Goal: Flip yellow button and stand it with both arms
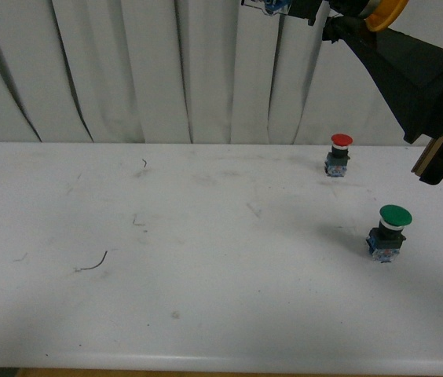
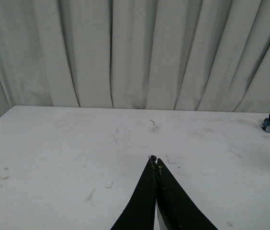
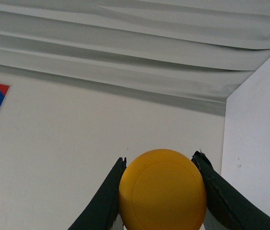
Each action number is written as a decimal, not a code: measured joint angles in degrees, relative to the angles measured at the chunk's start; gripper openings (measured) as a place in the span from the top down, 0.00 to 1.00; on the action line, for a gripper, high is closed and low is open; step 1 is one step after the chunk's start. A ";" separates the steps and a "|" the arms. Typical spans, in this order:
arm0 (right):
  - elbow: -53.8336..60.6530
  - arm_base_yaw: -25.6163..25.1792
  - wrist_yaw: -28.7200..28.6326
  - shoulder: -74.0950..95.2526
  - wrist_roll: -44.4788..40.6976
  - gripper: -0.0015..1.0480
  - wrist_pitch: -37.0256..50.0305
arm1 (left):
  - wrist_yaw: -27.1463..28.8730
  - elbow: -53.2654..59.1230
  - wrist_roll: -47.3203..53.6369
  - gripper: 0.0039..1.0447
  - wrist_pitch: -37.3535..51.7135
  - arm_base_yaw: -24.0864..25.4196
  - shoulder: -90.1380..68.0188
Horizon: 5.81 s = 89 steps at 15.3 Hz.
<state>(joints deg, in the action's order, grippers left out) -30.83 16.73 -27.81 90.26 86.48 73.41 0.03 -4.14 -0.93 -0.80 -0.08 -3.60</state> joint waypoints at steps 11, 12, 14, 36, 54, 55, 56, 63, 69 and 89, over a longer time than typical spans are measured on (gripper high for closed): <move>-0.66 -2.64 5.53 -3.34 -18.53 0.65 -0.11 | 0.02 3.61 0.02 0.49 0.59 0.00 3.13; -7.21 -6.34 14.71 -5.31 -42.07 0.65 -10.08 | 0.02 3.61 0.02 0.12 0.59 0.00 3.13; -8.33 -12.74 28.59 -2.38 -70.79 0.65 -19.74 | 0.02 3.61 0.11 0.06 0.59 0.00 3.13; -52.87 -10.32 38.29 33.05 -82.16 0.65 -63.76 | 0.00 3.61 0.11 0.06 0.59 0.02 3.13; -65.55 -7.74 42.07 46.31 -78.95 0.65 -76.59 | 0.00 3.61 0.11 0.06 0.59 0.00 3.13; -65.55 -7.72 42.12 46.38 -78.73 0.65 -76.59 | 0.00 3.61 0.11 0.06 0.59 0.00 3.13; -65.55 -7.32 42.40 46.95 -78.42 0.65 -76.81 | 0.00 3.61 0.11 0.06 0.59 0.00 3.13; -65.51 -6.62 46.10 47.54 -80.02 0.65 -76.59 | 0.00 3.61 0.11 0.06 0.59 0.00 3.13; -65.09 -6.67 46.01 47.54 -80.30 0.56 -76.37 | 0.00 3.61 0.11 0.06 0.59 0.00 3.13; -10.27 -16.74 16.13 -17.97 -72.11 0.10 -47.93 | 0.00 3.61 0.09 0.06 0.59 0.00 3.13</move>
<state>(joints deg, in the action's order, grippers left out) -41.10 -0.01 -11.68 72.29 14.37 25.47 0.03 -0.54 -0.84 -0.21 -0.08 -0.47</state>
